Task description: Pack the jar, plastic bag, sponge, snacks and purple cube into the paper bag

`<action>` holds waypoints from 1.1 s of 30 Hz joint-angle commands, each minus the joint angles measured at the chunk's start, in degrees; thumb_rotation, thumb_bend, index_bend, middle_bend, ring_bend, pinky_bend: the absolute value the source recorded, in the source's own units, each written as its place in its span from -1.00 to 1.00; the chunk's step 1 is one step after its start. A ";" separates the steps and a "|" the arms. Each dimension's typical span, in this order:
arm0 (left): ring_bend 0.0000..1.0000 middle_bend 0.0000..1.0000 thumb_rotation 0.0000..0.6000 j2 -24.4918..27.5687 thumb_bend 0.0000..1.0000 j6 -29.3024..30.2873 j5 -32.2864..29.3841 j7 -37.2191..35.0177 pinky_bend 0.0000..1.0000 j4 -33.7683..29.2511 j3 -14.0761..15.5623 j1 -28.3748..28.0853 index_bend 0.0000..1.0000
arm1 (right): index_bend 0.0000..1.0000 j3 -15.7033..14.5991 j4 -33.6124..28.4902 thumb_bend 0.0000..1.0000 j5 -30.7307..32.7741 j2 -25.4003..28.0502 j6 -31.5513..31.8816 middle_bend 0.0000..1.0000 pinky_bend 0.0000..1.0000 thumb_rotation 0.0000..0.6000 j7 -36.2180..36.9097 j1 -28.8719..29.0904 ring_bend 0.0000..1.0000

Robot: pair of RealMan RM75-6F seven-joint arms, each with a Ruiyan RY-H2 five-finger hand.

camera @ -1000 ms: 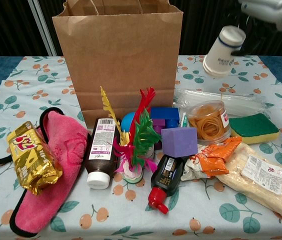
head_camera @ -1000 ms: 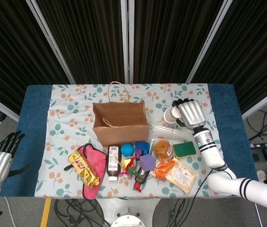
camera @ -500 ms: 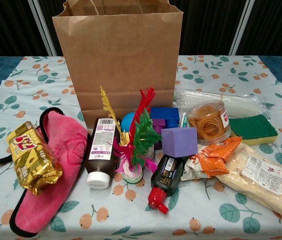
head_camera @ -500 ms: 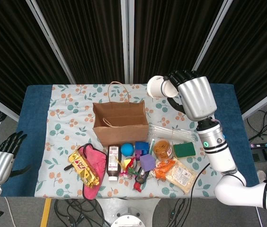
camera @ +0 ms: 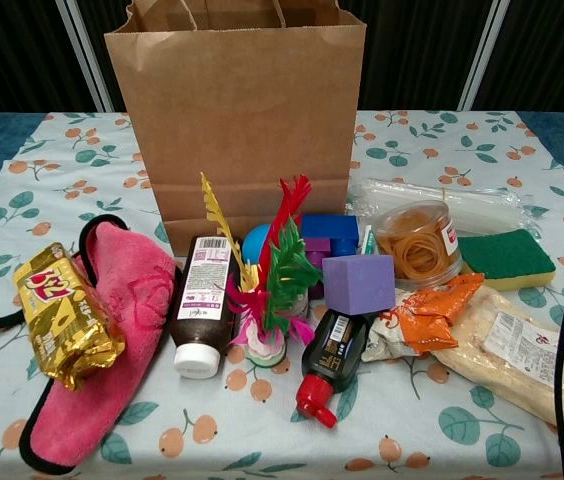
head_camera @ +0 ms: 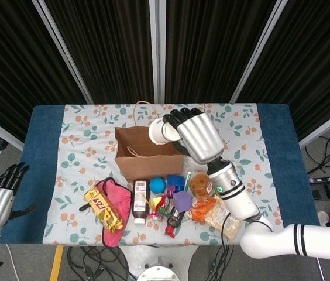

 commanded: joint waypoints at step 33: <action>-0.87 -0.69 1.00 -1.06 -0.79 -1.10 0.61 -0.16 -0.60 0.76 0.09 -0.98 -0.80 | -0.68 -7.75 4.70 -1.00 11.59 9.91 -1.82 -0.53 -0.46 1.00 5.75 -11.40 -0.68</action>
